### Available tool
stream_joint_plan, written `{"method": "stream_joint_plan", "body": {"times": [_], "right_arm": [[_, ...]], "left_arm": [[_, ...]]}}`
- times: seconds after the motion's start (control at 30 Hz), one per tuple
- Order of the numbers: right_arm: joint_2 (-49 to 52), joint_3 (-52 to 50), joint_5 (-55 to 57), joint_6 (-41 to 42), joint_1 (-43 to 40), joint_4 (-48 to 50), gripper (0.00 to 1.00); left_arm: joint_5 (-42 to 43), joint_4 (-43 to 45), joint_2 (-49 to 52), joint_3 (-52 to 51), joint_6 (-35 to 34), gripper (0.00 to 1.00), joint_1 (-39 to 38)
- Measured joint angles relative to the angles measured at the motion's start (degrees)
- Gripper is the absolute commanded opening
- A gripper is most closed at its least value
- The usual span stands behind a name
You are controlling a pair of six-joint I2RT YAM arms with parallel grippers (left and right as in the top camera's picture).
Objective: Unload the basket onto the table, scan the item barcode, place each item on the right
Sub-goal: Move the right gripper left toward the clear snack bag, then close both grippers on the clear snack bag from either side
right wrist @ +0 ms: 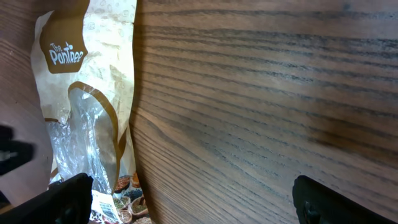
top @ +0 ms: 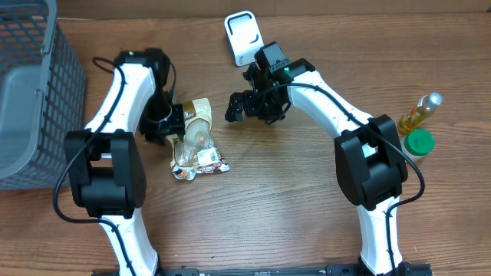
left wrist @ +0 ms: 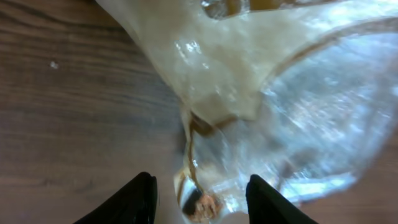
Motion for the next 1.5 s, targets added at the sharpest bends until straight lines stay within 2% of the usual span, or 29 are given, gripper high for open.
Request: {"method": "stream_joint_plan", "body": {"times": [0.27,0.4,0.67,0.93,1.03,1.07,1.17,1.3,1.5], "right_arm": [[0.0,0.0,0.0,0.0,0.0,-0.2,1.0],[0.0,0.0,0.4,0.0,-0.2,-2.5,1.0],[0.0,0.0,1.3,0.0,-4.5,-5.4,1.0],[0.0,0.0,1.5,-1.5,-12.1,-11.4,1.0],[0.0,0.0,-0.4,-4.7,-14.1,-14.3,1.0],[0.0,0.0,-0.8,-5.3,-14.4,-14.7,1.0],[0.0,0.0,-3.1,-8.9,-14.6,-16.5,1.0],[0.0,0.0,-5.1,-10.7,-14.0,-17.3,1.0],[0.0,0.0,-6.8,-11.5,-11.4,-17.3,1.0]], "left_arm": [[2.9,9.7,-0.3,-6.0,0.4,0.4,0.1],[7.0,11.7,-0.3,-7.0,2.6,0.39,-0.3],[10.8,15.6,-0.3,-7.4,8.3,0.38,-6.9],[11.6,17.4,-0.3,-7.4,9.9,0.48,-15.7],[11.6,15.6,-0.3,-6.7,9.9,0.52,-17.4],[11.6,14.4,-0.3,-5.9,9.8,0.56,-17.5],[11.6,8.5,-0.2,-0.3,9.4,0.63,-17.2],[11.6,1.4,-0.2,5.8,9.1,0.62,-16.7],[10.6,-6.5,-0.2,6.1,8.4,0.55,-16.6]]}}
